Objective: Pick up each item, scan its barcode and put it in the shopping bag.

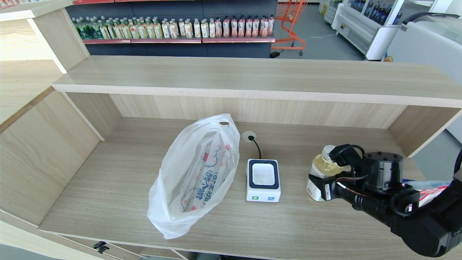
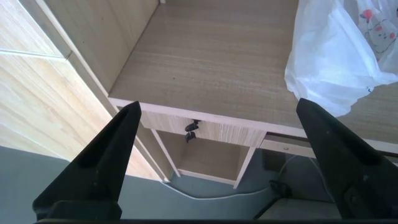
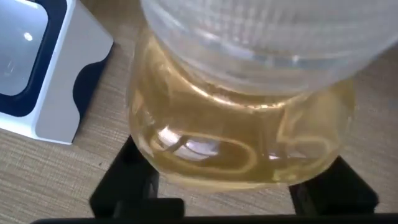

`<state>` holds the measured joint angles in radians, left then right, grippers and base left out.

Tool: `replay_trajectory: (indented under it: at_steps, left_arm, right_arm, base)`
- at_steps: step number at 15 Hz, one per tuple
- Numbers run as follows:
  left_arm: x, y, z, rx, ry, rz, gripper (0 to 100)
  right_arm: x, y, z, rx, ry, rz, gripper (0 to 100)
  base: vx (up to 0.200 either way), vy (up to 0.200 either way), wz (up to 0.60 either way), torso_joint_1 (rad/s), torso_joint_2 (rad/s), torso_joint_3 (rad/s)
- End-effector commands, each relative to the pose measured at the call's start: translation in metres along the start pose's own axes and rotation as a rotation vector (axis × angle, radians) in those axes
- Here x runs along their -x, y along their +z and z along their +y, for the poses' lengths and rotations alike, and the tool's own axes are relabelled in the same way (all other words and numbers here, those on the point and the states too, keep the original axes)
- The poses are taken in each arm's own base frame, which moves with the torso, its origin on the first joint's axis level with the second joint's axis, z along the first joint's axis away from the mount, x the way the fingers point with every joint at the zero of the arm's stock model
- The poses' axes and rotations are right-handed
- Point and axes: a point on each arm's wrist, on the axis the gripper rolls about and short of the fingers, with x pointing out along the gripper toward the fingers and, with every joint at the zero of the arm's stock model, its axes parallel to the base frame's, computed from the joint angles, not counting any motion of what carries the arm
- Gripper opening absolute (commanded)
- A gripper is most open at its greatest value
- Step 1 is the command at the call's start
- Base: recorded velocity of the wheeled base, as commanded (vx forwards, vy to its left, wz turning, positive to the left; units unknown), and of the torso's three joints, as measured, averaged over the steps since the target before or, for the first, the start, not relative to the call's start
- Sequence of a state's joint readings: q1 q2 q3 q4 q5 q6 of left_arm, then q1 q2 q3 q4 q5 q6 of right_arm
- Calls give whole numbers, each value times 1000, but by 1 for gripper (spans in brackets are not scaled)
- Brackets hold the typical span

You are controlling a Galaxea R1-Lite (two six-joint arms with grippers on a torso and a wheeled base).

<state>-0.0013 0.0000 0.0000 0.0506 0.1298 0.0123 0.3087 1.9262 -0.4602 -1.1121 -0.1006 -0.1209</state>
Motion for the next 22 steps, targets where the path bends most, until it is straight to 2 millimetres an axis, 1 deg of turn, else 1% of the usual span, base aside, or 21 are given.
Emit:
replay_trajectory:
  at_steps: [1,3,4,5,6,7,8,9,10,11,12,13,14,15,16,18,19,22]
  left_arm:
    - [0,0,0,0,0,0,100]
    - [0,0,0,0,0,2,100]
    - [0,0,0,0,0,2,100]
    - [0,0,0,0,0,2,100]
    - [0,0,0,0,0,0,100]
    - [0,0,0,0,0,2,100]
    - [0,0,0,0,0,0,100]
    - [0,0,0,0,0,2,100]
    - [0,0,0,0,0,2,100]
    - [0,0,0,0,0,2,100]
    - [0,0,0,0,0,2,100]
    - [0,0,0,0,0,0,100]
    - [0,0,0,0,0,2,100]
    - [0,0,0,0,0,2,100]
    - [0,0,0,0,0,2,100]
    - [0,0,0,0,0,2,100]
    - [0,0,0,0,0,2,100]
    - [0,0,0,0,0,0,100]
  right_arm:
    - [-2,8,1,6,25,-53,0]
    - [4,13,7,52,59,-71,0]
    - [8,14,7,62,59,-76,0]
    - [17,13,6,92,68,-61,0]
    - [26,21,5,102,73,-95,0]
    - [39,39,1,93,65,-171,0]
    - [52,52,-2,83,73,-205,0]
    - [65,62,-5,82,102,-208,0]
    - [83,70,-16,60,127,-212,0]
    - [107,74,-27,-18,219,-219,0]
    - [126,78,-35,-64,272,-244,0]
    - [138,79,-42,-101,328,-248,0]
    - [148,81,-43,-143,453,-250,0]
    - [152,81,-42,-179,554,-245,0]
    - [153,81,-40,-221,709,-224,0]
    - [156,83,-37,-233,883,-206,0]
    - [156,82,-36,-224,935,-201,0]
    - [154,89,-32,-214,981,-203,0]
  base:
    - [0,0,0,0,0,0]
    - [0,0,0,0,0,0]
    - [0,0,0,0,0,0]
    - [0,0,0,0,0,0]
    - [0,0,0,0,0,0]
    - [0,0,0,0,0,0]
    - [0,0,0,0,0,0]
    - [0,0,0,0,0,0]
    - [0,0,0,0,0,0]
    - [0,0,0,0,0,0]
    - [0,0,0,0,0,0]
    - [0,0,0,0,0,0]
    - [0,0,0,0,0,0]
    - [0,0,0,0,0,0]
    - [0,0,0,0,0,0]
    - [0,0,0,0,0,0]
    - [0,0,0,0,0,0]
    - [0,0,0,0,0,0]
